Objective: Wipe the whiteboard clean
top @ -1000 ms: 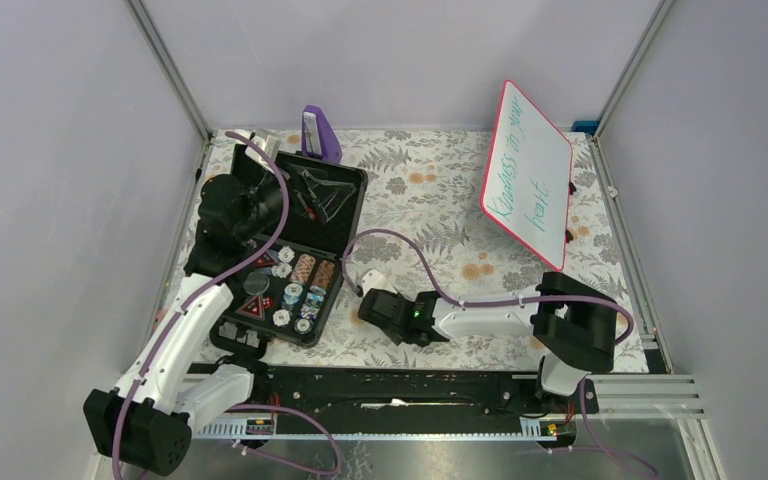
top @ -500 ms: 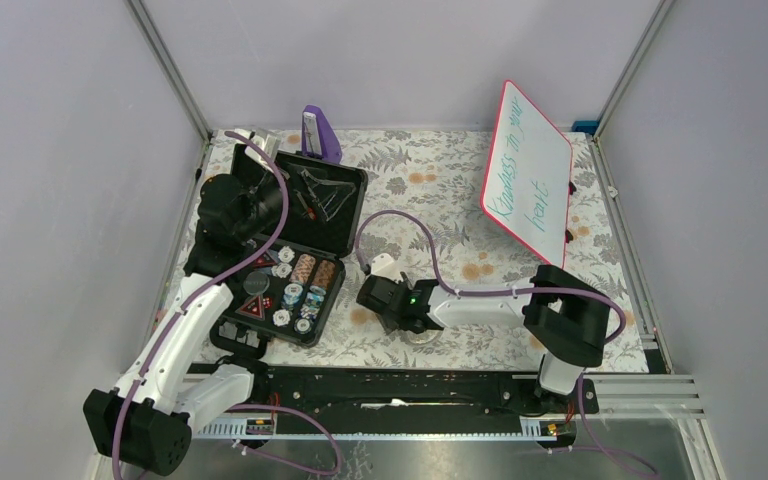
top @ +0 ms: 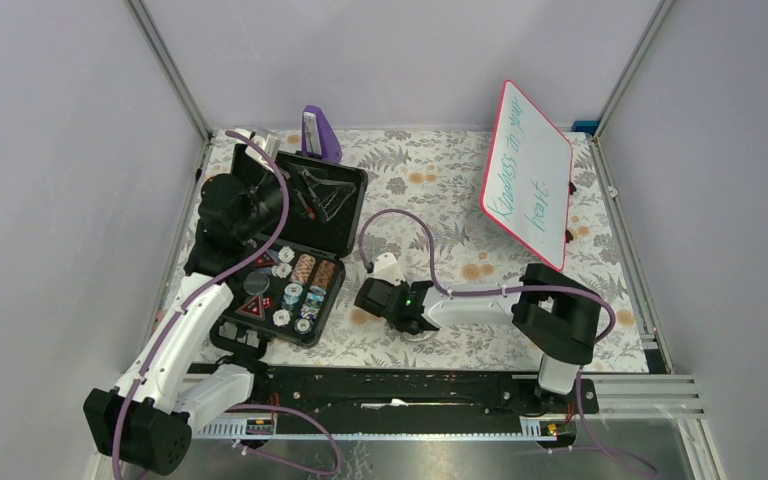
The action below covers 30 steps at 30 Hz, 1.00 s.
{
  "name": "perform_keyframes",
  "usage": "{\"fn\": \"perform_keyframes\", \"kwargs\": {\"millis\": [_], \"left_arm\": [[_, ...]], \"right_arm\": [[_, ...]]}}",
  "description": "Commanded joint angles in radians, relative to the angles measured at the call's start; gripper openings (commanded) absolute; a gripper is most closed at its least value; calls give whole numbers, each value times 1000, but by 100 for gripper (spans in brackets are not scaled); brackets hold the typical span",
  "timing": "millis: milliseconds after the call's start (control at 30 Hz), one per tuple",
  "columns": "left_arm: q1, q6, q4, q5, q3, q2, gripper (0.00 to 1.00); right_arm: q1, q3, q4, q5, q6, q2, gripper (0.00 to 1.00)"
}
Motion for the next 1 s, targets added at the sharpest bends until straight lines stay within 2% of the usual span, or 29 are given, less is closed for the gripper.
{"fn": "perform_keyframes", "kwargs": {"millis": [0,133,367,533,700,800,967], "left_arm": [[-4,3,31,12,45,4,99],[-4,2,32,12,44,3,99],[-5,0,31,12,46,12,99],[-17,-16,32,11,52,40,99],[-36,-29,36,38,55,86,99],[-48,-50,49,70,54,124,99],[-108,-52,49,69,54,171,99]], "right_arm": [[-2,3,-19,49,92,3,20],[-2,-10,-34,104,86,-82,0],[-10,-75,-50,237,99,-338,0],[-34,-154,-77,261,84,-560,0],[-68,-164,-150,295,46,-762,0],[-106,-122,-155,315,-29,-828,0],[-211,-18,-162,375,-140,-852,0]]}}
